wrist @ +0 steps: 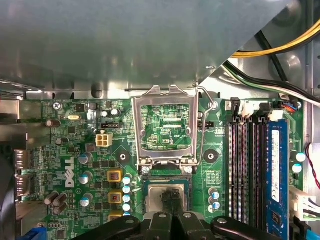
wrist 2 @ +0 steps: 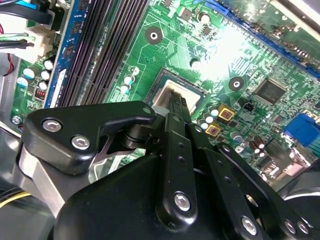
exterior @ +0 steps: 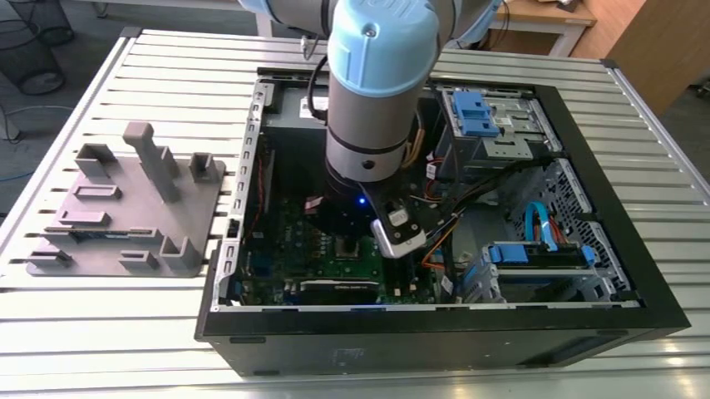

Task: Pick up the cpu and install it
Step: 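Place the cpu into insertion slot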

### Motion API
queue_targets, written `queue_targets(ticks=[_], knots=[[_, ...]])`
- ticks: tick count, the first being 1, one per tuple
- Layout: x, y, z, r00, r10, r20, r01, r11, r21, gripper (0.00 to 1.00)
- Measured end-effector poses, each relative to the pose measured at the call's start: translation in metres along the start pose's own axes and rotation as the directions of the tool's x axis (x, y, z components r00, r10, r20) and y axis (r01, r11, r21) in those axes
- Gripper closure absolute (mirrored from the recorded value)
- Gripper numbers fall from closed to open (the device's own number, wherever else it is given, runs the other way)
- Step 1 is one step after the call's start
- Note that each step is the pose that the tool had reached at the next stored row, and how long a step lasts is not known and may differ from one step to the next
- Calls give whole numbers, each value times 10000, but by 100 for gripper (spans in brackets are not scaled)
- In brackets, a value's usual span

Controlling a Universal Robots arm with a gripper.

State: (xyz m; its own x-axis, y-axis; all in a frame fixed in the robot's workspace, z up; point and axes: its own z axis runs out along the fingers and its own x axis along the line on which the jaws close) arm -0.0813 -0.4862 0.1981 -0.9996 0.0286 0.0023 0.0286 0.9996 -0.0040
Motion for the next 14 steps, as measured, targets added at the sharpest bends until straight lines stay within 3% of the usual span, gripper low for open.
queue_targets(ticks=[7,14], knots=[[3,0,2,10000,1,2,-1,10000,-1,89],[35,-10,5,10000,0,41,0,10000,-2,89]])
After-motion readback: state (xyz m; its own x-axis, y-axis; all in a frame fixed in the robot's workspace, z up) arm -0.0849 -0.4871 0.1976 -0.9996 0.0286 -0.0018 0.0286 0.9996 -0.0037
